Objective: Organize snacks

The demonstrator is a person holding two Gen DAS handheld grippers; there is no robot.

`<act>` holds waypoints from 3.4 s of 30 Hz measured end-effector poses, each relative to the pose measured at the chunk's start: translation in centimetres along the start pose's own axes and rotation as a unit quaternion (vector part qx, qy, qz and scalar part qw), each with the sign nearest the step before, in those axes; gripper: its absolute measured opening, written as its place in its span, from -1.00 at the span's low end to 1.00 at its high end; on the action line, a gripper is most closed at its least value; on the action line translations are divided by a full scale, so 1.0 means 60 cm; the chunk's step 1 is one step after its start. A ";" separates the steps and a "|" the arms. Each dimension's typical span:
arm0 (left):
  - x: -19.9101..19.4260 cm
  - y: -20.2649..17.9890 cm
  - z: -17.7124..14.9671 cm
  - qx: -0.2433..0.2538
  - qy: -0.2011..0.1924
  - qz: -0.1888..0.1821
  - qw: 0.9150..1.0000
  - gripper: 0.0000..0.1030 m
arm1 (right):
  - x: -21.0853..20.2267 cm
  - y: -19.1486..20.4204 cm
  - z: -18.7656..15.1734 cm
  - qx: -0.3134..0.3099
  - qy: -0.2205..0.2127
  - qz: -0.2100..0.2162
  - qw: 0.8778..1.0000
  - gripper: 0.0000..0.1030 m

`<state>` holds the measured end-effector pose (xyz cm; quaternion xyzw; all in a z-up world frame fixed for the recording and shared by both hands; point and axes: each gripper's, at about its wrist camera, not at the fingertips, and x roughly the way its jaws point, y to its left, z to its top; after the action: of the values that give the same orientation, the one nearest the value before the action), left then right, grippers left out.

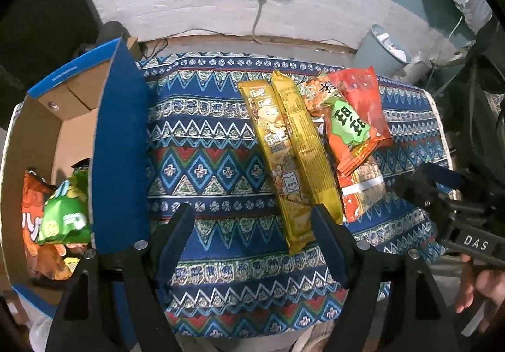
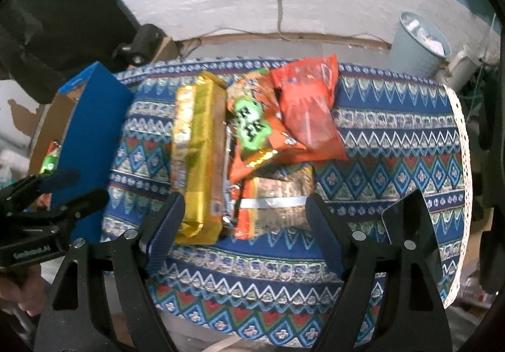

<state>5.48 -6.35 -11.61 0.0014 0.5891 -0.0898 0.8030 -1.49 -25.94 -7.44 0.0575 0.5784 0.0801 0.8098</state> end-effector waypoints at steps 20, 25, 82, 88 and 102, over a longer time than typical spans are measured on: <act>0.115 0.009 0.029 -0.027 0.042 0.043 0.998 0.50 | 0.148 -0.041 -0.012 0.005 0.087 -0.027 0.996 0.62; 0.140 0.008 0.042 -0.034 0.052 0.046 0.997 0.50 | 0.180 -0.041 -0.016 0.004 0.104 -0.039 0.994 0.63; 0.196 -0.034 0.016 -0.015 0.050 0.023 0.998 -0.18 | 0.145 -0.068 -0.029 0.021 0.091 -0.025 0.995 0.21; 0.200 -0.029 0.051 -0.014 0.036 0.039 0.998 0.19 | 0.127 -0.082 -0.039 0.028 0.084 -0.019 0.996 0.20; 0.178 -0.055 0.050 0.021 0.023 0.051 0.998 -0.40 | 0.077 -0.069 -0.052 0.024 0.063 -0.007 0.998 0.20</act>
<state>10.93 -11.47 -20.43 0.0500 0.6046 -0.0613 0.7926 -2.68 -29.07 -13.52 0.0675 0.6302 0.0642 0.7708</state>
